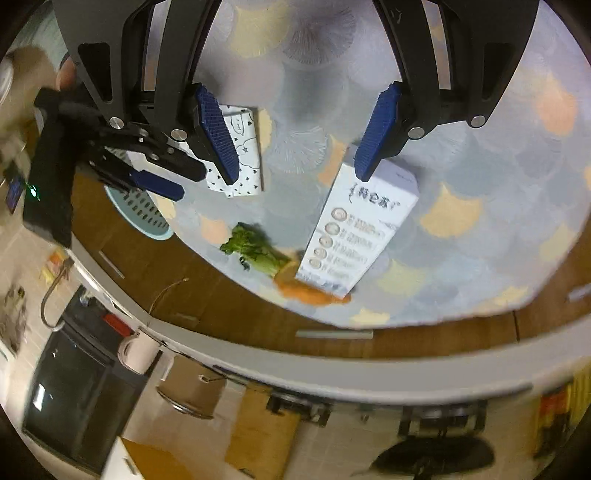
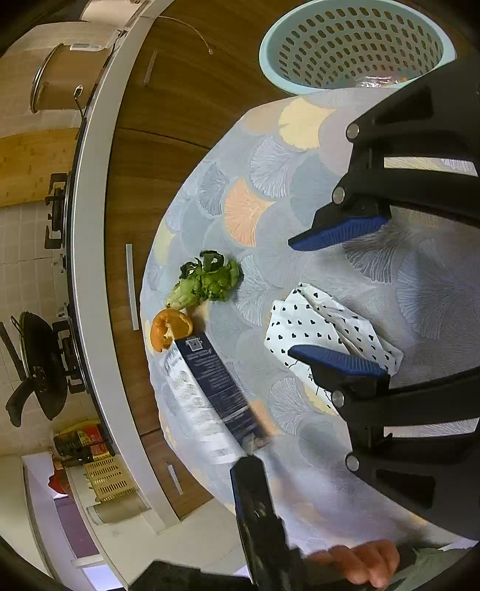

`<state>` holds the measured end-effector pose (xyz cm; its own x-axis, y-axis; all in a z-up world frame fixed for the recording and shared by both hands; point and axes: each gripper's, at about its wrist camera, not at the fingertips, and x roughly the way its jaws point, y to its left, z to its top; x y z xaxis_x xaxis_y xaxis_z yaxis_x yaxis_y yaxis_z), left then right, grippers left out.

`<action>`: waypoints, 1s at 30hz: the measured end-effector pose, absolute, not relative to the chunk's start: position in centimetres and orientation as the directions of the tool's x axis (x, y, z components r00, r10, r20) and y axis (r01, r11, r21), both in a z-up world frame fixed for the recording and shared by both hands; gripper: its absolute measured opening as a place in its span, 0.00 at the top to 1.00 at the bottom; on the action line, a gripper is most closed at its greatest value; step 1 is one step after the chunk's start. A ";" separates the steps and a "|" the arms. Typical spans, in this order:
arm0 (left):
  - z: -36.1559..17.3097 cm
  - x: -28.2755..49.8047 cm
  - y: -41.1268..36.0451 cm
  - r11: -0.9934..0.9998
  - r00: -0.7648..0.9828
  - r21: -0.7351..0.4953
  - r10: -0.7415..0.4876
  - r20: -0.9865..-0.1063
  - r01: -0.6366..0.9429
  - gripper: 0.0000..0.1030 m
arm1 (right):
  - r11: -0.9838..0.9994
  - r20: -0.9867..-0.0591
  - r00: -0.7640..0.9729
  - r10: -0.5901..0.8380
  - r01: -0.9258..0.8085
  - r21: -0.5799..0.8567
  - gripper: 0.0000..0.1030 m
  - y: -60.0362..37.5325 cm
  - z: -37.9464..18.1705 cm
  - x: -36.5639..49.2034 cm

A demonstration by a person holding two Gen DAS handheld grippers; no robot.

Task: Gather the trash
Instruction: 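Grasp the white milk carton with left tool while right tool grasps heart-print paper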

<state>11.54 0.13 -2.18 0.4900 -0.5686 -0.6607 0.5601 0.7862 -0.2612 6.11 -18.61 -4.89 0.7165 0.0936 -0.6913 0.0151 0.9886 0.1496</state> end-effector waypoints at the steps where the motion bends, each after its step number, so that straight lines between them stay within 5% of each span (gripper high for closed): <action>1: -1.9 11.5 0.3 0.802 0.516 -0.234 -0.547 -0.659 0.550 0.32 | 0.989 -0.691 0.717 0.093 0.014 0.147 0.48 -18.6 -4.9 6.1; 4: -1.4 12.7 0.1 0.862 0.606 -0.105 -0.430 -0.670 0.496 0.25 | 0.990 -0.684 0.723 0.095 0.001 0.139 0.44 -18.2 -4.7 5.9; 9: -3.1 15.5 -1.6 0.859 0.571 -0.058 -0.387 -0.725 0.509 0.25 | 0.990 -0.674 0.730 0.115 -0.031 0.136 0.36 -17.3 -4.4 5.3; 16: -4.8 15.9 -3.0 0.877 0.571 -0.014 -0.325 -0.754 0.481 0.40 | 0.994 -0.718 0.690 0.093 -0.019 0.110 0.22 -15.2 -5.1 4.9; 22: -4.5 13.9 -1.2 0.918 0.592 -0.053 -0.296 -0.749 0.392 0.50 | 0.993 -0.756 0.651 0.064 0.037 0.116 0.22 -15.1 -5.9 6.0; 30: -4.1 11.6 2.5 0.957 0.636 -0.114 -0.265 -0.725 0.268 0.50 | 0.997 -0.809 0.588 0.016 0.051 0.057 0.18 -13.1 -7.2 7.9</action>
